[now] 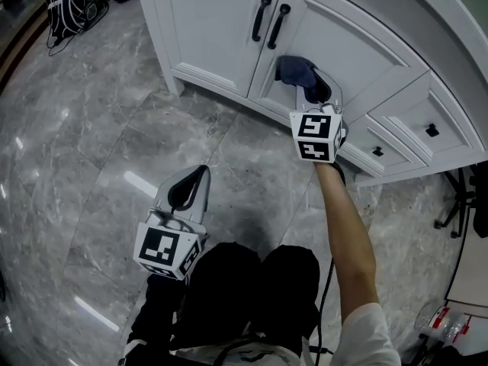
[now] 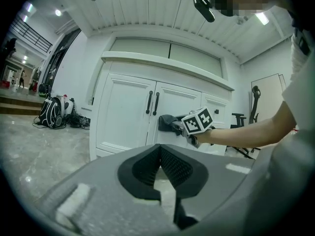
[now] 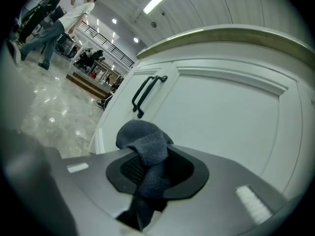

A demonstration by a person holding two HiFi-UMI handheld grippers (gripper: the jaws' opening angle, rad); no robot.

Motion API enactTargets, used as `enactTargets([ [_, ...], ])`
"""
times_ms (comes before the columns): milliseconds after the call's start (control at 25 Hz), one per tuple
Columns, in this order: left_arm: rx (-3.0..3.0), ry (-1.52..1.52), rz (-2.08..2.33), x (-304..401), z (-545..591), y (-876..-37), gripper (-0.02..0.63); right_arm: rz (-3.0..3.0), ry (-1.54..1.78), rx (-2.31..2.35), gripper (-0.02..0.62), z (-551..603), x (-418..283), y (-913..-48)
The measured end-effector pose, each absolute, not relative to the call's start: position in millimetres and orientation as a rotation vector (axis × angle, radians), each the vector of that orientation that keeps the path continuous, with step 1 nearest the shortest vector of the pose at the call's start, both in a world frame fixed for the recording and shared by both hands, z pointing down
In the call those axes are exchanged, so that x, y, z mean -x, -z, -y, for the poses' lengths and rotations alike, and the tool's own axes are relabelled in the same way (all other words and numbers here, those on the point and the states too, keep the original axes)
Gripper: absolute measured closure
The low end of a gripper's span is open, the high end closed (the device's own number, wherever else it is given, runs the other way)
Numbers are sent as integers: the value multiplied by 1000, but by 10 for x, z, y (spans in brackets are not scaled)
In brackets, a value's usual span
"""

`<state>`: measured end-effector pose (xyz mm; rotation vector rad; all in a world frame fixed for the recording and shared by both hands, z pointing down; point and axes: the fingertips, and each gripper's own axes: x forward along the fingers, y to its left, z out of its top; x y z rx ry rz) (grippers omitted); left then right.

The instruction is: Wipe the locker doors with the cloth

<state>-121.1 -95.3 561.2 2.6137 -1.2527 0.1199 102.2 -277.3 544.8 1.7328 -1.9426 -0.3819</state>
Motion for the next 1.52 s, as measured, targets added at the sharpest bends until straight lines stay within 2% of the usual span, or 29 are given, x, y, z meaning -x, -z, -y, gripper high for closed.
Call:
enactTargets([
  [520,-2579,-125,1287,1404,997,-5645,604,1935,229,-1608,509,2874,-799,-6324],
  [1080,-2565,-126,1307,1536,1017,-5716,604,1919,126,-1524,509,2941,-645,-6841],
  [1240,-2554,-130,1312,1565,1031,-5690,604,1932,156,-1551,511,2940,-639,-6635],
  [1520,-2559,-103,1312,1551,1029,-5663,604,1971,319,-1657,511,2978,-630,-5624],
])
